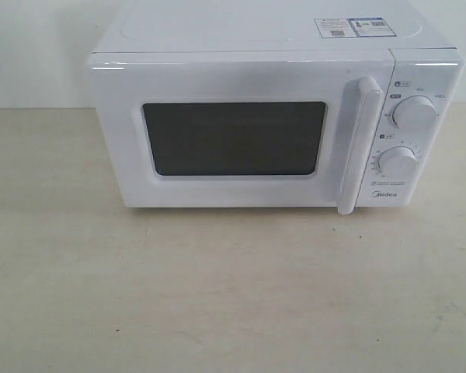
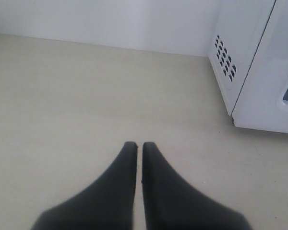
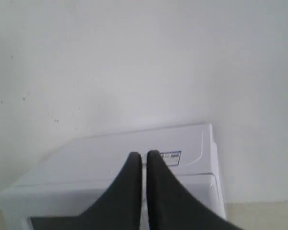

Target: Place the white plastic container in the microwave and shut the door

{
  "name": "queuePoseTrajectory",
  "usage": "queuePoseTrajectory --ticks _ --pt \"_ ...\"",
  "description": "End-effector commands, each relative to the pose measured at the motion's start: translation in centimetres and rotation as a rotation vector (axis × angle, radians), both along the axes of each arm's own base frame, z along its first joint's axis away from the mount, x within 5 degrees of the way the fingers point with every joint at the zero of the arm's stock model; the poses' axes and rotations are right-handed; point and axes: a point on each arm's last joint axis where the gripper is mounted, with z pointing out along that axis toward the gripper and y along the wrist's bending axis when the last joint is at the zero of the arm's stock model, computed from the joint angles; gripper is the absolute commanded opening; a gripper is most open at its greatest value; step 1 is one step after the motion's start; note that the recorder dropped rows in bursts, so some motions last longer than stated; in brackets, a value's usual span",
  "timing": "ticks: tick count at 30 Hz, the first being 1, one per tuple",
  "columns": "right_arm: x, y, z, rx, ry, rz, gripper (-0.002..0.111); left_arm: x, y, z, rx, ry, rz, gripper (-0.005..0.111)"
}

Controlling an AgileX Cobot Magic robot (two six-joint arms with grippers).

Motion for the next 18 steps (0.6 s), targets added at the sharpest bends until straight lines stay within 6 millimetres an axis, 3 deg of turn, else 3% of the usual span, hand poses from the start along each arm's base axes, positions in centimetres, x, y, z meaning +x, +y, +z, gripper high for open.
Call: queuePoseTrajectory --ticks 1,18 --pt "-0.12 -0.48 0.6 0.033 -0.072 -0.049 0.0 -0.01 -0.03 -0.09 -0.014 -0.002 -0.001 0.004" --pt "0.06 -0.8 0.99 0.054 -0.097 -0.084 0.0 -0.01 -0.03 -0.09 -0.014 -0.002 -0.001 0.004"
